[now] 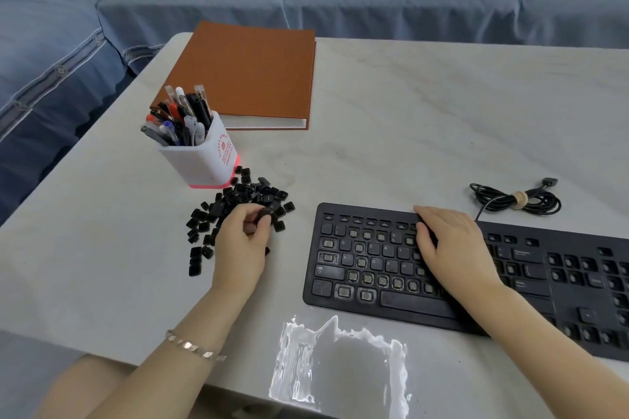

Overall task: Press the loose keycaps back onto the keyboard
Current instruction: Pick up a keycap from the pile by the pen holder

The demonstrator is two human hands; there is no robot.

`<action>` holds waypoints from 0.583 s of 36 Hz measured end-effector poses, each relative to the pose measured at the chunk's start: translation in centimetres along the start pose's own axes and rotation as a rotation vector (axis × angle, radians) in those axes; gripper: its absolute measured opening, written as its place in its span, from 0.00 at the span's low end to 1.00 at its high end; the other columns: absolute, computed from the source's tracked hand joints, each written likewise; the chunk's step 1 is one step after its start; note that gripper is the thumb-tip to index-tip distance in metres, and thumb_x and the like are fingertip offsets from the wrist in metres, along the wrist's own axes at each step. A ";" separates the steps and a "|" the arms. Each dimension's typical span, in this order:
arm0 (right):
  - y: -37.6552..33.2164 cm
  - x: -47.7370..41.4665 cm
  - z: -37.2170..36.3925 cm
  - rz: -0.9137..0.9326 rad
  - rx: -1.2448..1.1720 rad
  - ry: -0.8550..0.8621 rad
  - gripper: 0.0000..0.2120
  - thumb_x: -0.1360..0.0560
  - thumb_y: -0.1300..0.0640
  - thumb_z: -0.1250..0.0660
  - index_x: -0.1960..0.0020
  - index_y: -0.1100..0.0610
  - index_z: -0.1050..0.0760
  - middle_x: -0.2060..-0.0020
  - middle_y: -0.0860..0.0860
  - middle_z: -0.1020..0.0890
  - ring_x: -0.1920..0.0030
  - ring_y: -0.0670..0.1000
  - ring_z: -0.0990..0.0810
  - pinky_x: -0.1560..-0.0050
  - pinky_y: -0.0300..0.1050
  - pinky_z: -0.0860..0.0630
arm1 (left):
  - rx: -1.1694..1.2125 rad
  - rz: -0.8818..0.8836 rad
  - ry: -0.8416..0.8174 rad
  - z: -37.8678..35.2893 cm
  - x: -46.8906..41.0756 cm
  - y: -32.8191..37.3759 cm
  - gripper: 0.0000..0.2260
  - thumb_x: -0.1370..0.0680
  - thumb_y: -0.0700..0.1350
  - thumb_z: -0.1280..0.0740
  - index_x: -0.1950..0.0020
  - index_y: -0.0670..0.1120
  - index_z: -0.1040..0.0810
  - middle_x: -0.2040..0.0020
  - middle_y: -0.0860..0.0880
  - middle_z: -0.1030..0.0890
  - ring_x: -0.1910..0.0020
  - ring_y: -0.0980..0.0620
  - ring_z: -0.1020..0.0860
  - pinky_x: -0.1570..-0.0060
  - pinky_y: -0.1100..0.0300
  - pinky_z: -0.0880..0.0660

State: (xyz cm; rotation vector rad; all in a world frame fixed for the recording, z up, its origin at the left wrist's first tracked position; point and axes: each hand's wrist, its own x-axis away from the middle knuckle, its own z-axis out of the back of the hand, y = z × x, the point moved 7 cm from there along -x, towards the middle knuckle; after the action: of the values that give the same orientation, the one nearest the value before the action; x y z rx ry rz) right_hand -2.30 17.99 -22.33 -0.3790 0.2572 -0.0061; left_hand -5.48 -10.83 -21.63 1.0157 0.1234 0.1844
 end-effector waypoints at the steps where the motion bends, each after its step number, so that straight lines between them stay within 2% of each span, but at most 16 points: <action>1: 0.0 0.0 0.0 -0.003 0.002 0.000 0.20 0.27 0.54 0.46 0.48 0.64 0.20 0.56 0.56 0.16 0.56 0.58 0.19 0.47 0.53 0.26 | 0.145 0.111 0.007 0.0 0.1 0.1 0.05 0.22 0.38 0.35 0.52 0.48 0.24 0.57 0.52 0.23 0.62 0.59 0.25 0.58 0.63 0.23; 3: 0.1 -0.1 -0.1 -0.025 -0.004 -0.016 0.17 0.27 0.57 0.42 0.47 0.63 0.20 0.55 0.56 0.17 0.54 0.59 0.19 0.46 0.52 0.27 | 0.448 0.320 -0.052 -0.9 0.6 0.5 0.05 0.21 0.37 0.36 0.54 0.45 0.23 0.60 0.50 0.22 0.66 0.61 0.25 0.65 0.67 0.24; 6: 0.2 -0.3 -0.1 -0.086 -0.026 -0.074 0.13 0.25 0.62 0.37 0.42 0.63 0.22 0.47 0.57 0.19 0.44 0.59 0.22 0.38 0.50 0.34 | 0.785 0.541 -0.244 -2.9 1.8 1.9 0.06 0.21 0.36 0.39 0.54 0.40 0.23 0.61 0.46 0.18 0.67 0.59 0.24 0.69 0.70 0.26; 8: -0.2 -0.2 0.4 -0.144 -0.127 -0.086 0.14 0.25 0.63 0.36 0.39 0.62 0.24 0.40 0.55 0.23 0.37 0.56 0.28 0.34 0.42 0.41 | 0.929 0.670 -0.340 -3.9 3.0 2.8 0.06 0.21 0.36 0.39 0.54 0.38 0.23 0.64 0.45 0.17 0.70 0.58 0.23 0.73 0.70 0.27; 10: -1.2 0.0 1.5 -0.191 -0.277 -0.048 0.14 0.25 0.62 0.36 0.39 0.59 0.23 0.39 0.50 0.24 0.36 0.49 0.31 0.37 0.31 0.44 | 1.008 0.766 -0.422 -4.7 4.2 3.6 0.06 0.22 0.37 0.39 0.55 0.38 0.23 0.65 0.44 0.18 0.71 0.56 0.24 0.76 0.69 0.29; 13: -3.5 0.5 2.7 -0.225 -0.494 -0.053 0.11 0.26 0.62 0.34 0.45 0.52 0.20 0.49 0.41 0.21 0.49 0.39 0.26 0.47 0.21 0.38 | 0.988 0.800 -0.542 -5.8 5.5 4.7 0.07 0.22 0.38 0.39 0.55 0.40 0.22 0.66 0.45 0.20 0.73 0.57 0.26 0.78 0.69 0.32; 14: -4.4 0.8 2.9 -0.248 -0.598 -0.086 0.10 0.26 0.61 0.33 0.49 0.48 0.20 0.53 0.39 0.20 0.55 0.39 0.23 0.51 0.21 0.35 | 0.948 0.779 -0.571 -6.1 5.9 5.0 0.07 0.22 0.38 0.39 0.54 0.40 0.22 0.66 0.45 0.20 0.73 0.57 0.26 0.78 0.70 0.32; 16: -5.9 1.2 3.1 -0.308 -0.812 -0.181 0.11 0.27 0.60 0.32 0.54 0.43 0.21 0.61 0.40 0.17 0.63 0.43 0.22 0.58 0.25 0.29 | 0.847 0.706 -0.612 -6.4 6.4 5.4 0.06 0.22 0.38 0.38 0.52 0.40 0.22 0.66 0.46 0.20 0.73 0.57 0.27 0.77 0.70 0.32; 17: -6.5 1.5 3.1 -0.328 -0.892 -0.223 0.10 0.27 0.60 0.31 0.55 0.44 0.22 0.65 0.41 0.17 0.65 0.44 0.22 0.60 0.27 0.28 | 0.802 0.668 -0.630 -6.6 6.7 5.5 0.06 0.23 0.38 0.37 0.51 0.40 0.21 0.65 0.47 0.19 0.73 0.58 0.26 0.77 0.69 0.31; 21: -7.4 2.3 3.4 -0.386 -1.049 -0.315 0.08 0.28 0.62 0.31 0.54 0.50 0.21 0.72 0.42 0.19 0.70 0.37 0.24 0.64 0.27 0.30 | 0.601 0.509 -0.698 -6.9 7.5 6.4 0.05 0.24 0.38 0.34 0.50 0.42 0.20 0.64 0.50 0.18 0.71 0.58 0.24 0.72 0.68 0.29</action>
State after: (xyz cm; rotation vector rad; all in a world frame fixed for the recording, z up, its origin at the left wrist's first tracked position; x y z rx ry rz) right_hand 1.09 12.21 -17.17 -1.4552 -0.1563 -0.1948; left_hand -0.06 -0.20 -19.93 1.6443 -0.7640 0.2500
